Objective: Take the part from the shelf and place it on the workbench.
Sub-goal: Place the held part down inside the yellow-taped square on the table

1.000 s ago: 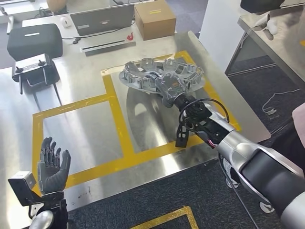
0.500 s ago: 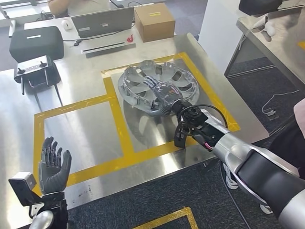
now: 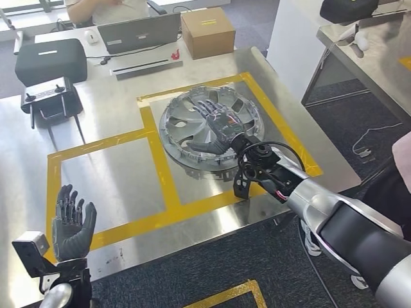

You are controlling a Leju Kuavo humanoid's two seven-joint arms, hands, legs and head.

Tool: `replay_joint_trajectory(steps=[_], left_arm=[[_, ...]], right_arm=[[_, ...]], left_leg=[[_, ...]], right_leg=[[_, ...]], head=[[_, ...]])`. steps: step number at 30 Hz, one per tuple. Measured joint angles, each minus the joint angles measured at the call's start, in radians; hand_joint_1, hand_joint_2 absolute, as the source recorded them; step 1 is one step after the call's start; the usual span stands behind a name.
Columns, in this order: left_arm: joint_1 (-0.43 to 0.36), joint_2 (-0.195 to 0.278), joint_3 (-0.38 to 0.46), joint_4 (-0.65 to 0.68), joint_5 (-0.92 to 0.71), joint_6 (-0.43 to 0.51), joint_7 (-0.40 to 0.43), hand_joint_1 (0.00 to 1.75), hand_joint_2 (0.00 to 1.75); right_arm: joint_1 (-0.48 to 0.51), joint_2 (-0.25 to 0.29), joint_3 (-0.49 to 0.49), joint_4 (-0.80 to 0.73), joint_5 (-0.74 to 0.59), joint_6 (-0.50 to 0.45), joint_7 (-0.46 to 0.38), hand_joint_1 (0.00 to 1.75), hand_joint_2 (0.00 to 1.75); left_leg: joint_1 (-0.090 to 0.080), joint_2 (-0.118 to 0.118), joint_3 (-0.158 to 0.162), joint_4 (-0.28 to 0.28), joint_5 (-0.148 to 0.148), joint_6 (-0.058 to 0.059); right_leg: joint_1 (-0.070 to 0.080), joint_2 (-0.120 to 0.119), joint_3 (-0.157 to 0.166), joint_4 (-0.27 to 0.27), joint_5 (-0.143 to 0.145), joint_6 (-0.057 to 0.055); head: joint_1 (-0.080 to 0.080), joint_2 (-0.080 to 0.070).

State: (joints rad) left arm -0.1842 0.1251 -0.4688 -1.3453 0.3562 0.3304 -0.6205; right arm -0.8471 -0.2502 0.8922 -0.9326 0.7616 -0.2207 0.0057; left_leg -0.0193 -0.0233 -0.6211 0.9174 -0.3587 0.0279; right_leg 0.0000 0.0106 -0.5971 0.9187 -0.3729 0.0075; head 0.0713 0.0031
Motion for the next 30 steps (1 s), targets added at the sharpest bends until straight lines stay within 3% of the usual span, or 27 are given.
replay_joint_trajectory(steps=[10, 14, 22, 30], left_arm=[[0.0, 0.0, 0.0, 0.0, 0.0, 0.005, 0.0, 0.0, 1.75], [0.002, 0.001, 0.0, 0.0, 0.003, 0.022, 0.0, 0.0, 0.0], [0.011, 0.01, 0.0, 0.0, 0.004, 0.039, 0.003, 0.0, 0.0], [0.014, 0.016, 0.0, -0.002, -0.021, 0.046, 0.012, 0.0, 0.0]], right_arm=[[0.002, 0.0, -0.005, -0.01, -0.039, -0.006, -0.009, 0.0, 0.0], [0.014, 0.0, -0.021, -0.046, -0.183, -0.022, -0.029, 0.0, 0.0], [0.091, -0.012, -0.087, -0.277, -0.64, -0.082, -0.075, 0.0, 0.0], [0.194, -0.021, -0.147, -0.533, -0.762, -0.079, -0.107, 0.0, 0.0]], left_leg=[[0.0, 0.0, 0.003, 0.0, -0.001, 0.0], [0.0, 0.0, 0.005, 0.0, -0.002, -0.001], [0.0, 0.0, 0.008, 0.0, -0.004, -0.002], [0.0, 0.001, 0.01, 0.0, -0.006, -0.003]], right_leg=[[0.0, 0.0, 0.003, 0.0, -0.001, 0.0], [0.0, 0.0, 0.005, 0.0, -0.001, 0.0], [0.0, 0.001, 0.007, 0.0, -0.003, 0.0], [0.0, 0.001, 0.01, 0.0, -0.007, -0.001]], head=[[0.0, 0.0], [0.0, 0.0], [0.0, 0.0], [0.0, 0.0]])
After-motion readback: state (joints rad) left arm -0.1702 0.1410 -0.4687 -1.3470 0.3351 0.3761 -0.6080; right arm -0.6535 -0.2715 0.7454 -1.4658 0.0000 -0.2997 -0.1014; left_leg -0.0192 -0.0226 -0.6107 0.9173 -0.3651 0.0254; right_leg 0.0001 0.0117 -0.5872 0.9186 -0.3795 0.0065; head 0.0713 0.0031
